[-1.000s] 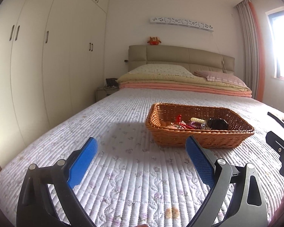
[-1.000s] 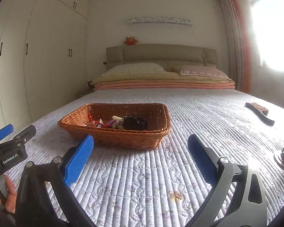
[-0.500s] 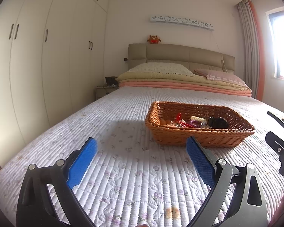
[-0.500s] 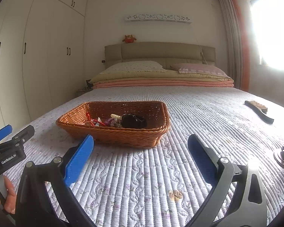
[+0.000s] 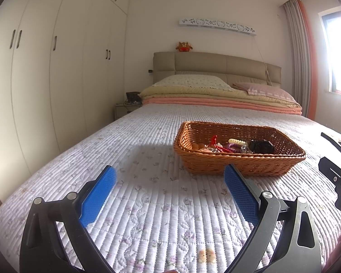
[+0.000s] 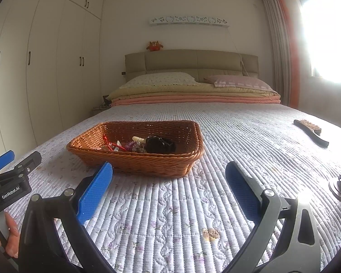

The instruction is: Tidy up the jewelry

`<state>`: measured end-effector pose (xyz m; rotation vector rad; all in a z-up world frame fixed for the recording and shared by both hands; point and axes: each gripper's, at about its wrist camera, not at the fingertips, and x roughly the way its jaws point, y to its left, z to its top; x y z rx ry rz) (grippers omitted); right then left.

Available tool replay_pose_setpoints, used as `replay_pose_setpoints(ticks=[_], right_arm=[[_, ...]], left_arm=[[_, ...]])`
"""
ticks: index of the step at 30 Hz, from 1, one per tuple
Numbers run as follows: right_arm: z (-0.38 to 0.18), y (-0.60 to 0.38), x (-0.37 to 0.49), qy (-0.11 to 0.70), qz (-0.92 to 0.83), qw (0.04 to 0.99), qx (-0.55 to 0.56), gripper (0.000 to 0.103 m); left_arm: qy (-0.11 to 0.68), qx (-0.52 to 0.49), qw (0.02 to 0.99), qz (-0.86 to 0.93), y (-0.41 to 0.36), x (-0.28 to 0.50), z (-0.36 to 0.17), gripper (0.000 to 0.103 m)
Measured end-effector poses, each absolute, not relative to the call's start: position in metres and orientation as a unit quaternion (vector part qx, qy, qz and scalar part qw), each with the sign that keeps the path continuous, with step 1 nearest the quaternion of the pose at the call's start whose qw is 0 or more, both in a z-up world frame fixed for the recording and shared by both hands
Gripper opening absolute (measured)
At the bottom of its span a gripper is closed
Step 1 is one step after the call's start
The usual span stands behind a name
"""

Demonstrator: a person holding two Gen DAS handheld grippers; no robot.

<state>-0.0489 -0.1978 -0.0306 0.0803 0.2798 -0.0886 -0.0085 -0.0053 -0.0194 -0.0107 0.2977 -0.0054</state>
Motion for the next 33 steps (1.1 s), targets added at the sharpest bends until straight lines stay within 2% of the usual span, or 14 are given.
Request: replay_pose_setpoints(ticks=[33], right_arm=[[-0.0309, -0.1976, -0.0479, 0.142, -0.045, 0.988, 0.041, 0.095]], left_arm=[[0.155, -0.007, 0.988, -0.004, -0.0061, -0.0087, -0.0211, 0.094]])
